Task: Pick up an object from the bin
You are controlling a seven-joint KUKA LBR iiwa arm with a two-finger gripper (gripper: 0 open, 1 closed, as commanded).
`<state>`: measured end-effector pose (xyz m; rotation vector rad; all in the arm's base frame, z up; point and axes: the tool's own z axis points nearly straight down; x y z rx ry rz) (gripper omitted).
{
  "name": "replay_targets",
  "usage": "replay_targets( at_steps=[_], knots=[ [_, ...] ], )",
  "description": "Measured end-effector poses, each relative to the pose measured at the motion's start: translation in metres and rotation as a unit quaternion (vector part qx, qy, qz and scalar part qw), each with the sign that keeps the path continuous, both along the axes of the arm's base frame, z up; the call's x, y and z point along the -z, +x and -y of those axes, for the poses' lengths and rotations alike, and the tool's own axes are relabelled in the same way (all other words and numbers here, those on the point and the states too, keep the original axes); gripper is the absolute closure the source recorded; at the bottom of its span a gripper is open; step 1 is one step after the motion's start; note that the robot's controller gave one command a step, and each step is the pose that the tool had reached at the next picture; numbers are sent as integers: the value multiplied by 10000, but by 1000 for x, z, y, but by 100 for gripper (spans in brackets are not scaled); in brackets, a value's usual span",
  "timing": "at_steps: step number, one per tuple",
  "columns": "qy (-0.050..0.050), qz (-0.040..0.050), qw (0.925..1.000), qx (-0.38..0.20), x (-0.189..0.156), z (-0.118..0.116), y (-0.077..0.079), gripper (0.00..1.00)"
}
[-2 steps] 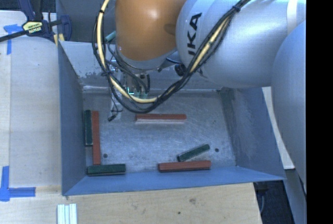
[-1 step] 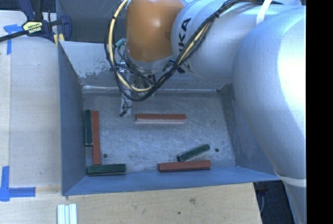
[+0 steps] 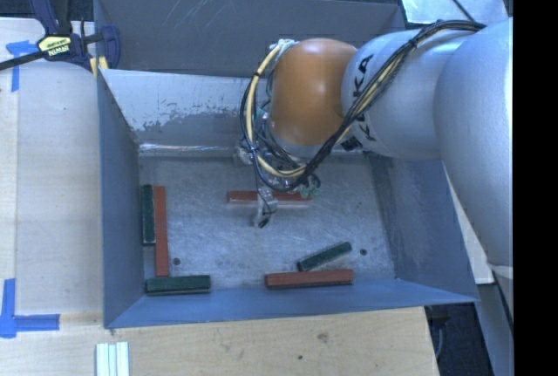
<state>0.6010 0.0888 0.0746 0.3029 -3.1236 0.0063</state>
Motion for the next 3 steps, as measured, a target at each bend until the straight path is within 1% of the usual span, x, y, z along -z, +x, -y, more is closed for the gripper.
replay_targets(
  at_steps=[1, 2, 3],
  knots=[
    [26, 27, 10000, -13, -3, -5, 2, 100],
    [11, 28, 10000, 60, -67, 50, -53, 100],
    [22, 77, 10000, -32, -150, 56, -27, 100]
  ],
)
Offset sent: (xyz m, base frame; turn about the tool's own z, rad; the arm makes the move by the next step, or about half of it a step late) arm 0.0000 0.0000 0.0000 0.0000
